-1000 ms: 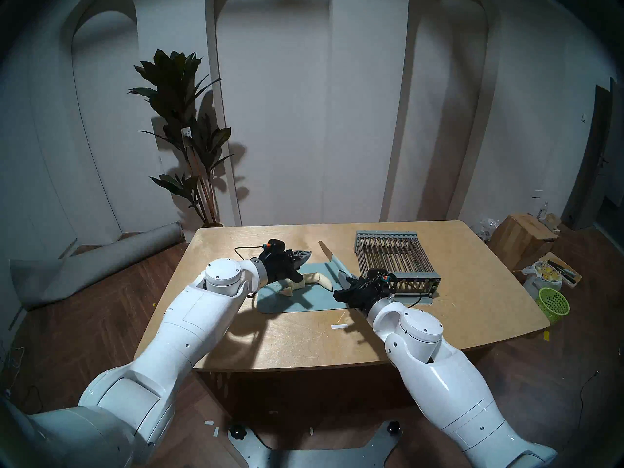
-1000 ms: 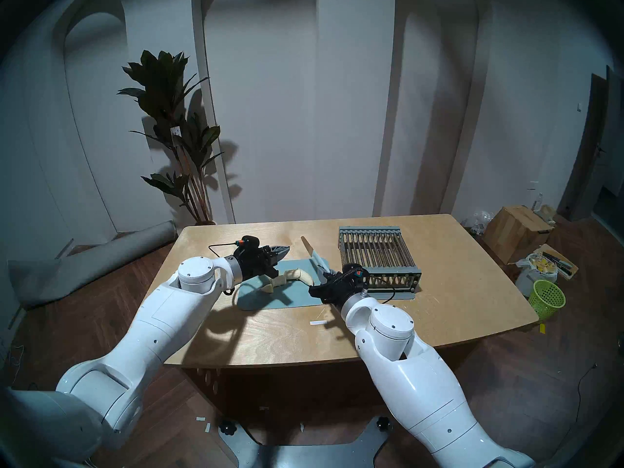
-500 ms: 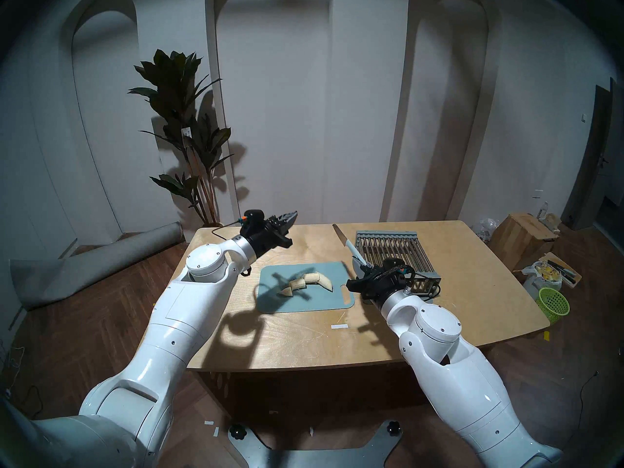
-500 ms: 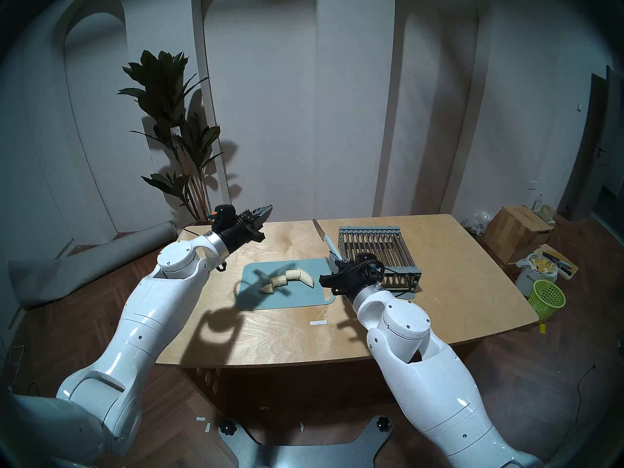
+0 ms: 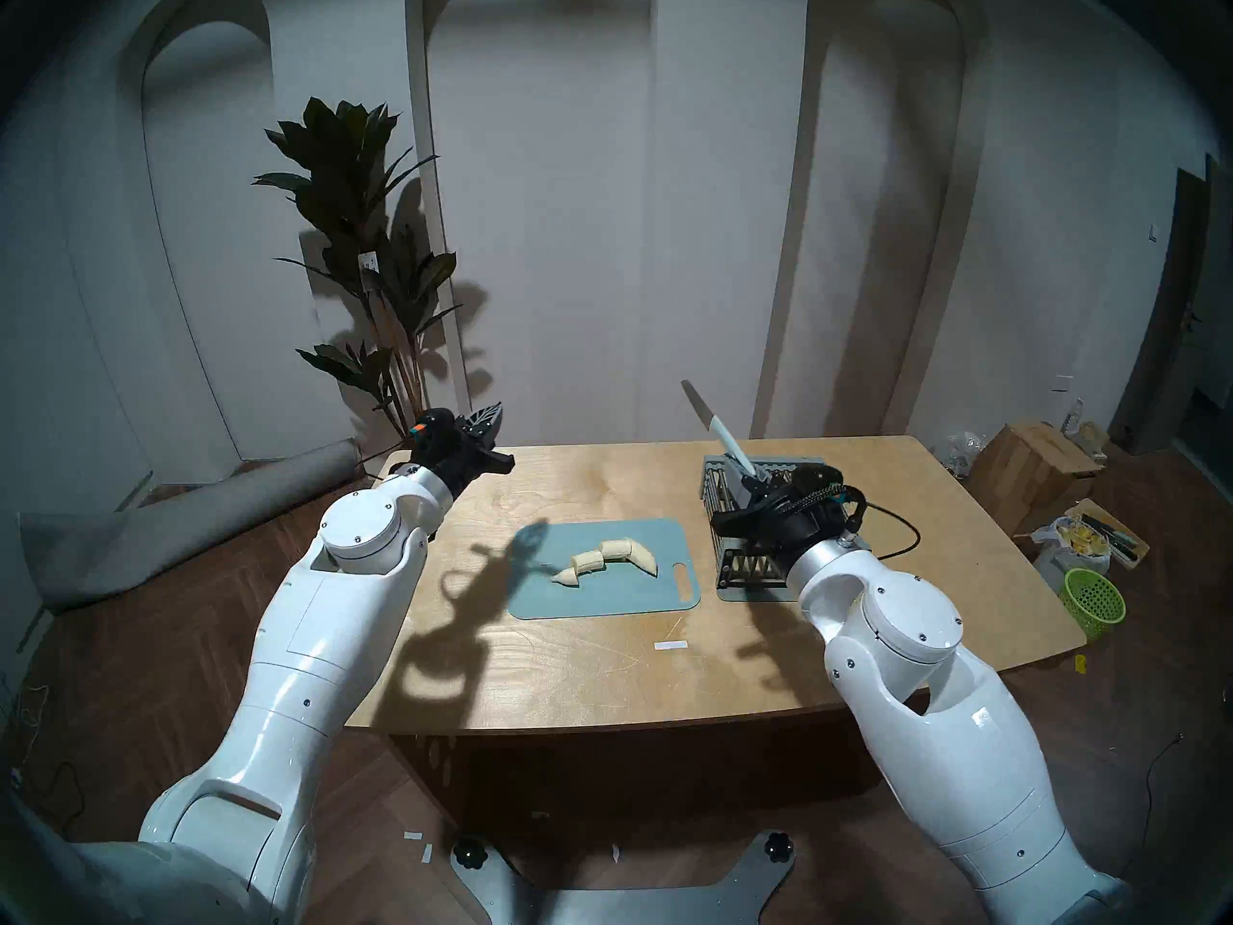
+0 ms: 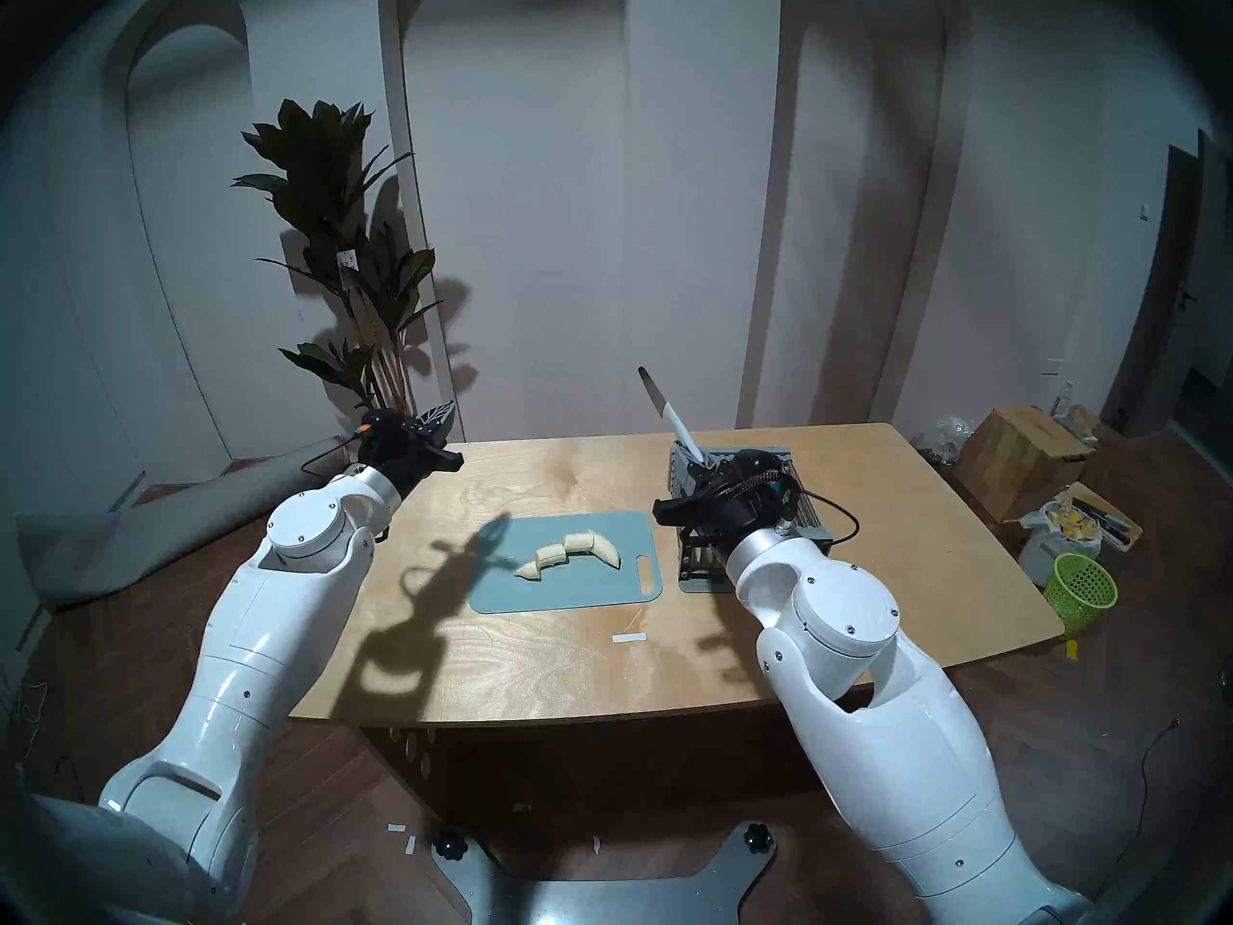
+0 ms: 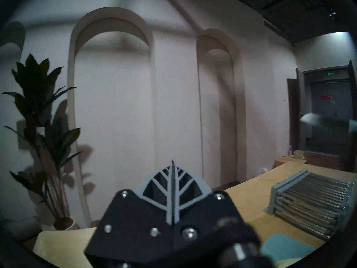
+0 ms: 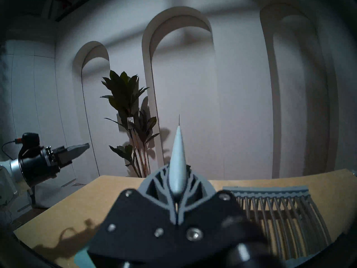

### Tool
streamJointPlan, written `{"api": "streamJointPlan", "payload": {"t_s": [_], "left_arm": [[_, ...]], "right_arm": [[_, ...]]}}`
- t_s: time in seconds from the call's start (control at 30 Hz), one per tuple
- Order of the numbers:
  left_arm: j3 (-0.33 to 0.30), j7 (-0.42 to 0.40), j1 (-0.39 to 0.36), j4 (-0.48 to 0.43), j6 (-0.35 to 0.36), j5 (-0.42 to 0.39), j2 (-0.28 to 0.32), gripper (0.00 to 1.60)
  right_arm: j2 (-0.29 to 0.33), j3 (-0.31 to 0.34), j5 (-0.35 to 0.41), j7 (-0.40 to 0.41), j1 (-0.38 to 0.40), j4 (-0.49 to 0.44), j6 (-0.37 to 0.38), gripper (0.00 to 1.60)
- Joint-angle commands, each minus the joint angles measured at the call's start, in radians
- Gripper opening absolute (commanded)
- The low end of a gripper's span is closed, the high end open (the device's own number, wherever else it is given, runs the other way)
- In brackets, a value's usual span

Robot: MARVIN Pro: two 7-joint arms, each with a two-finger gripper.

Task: Cut the banana into four pieces on the cutting board

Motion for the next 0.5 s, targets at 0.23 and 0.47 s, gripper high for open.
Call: {"api": "streamJointPlan", "payload": {"t_s": [0.23, 0.47], "left_arm": [[-0.049, 0.244, 0.056, -0.106, 0.005, 0.099, -0.025, 0.0], [-0.042, 0.362, 0.109, -0.157, 0.03, 0.162, -0.044, 1.6]], "right_arm": [[0.117, 0.12, -0.049, -0.034, -0.11, -0.199, 0.053, 0.0], [0.161, 0.203, -0.062, -0.058, -0.205, -0.278, 0.111, 0.0]]}}
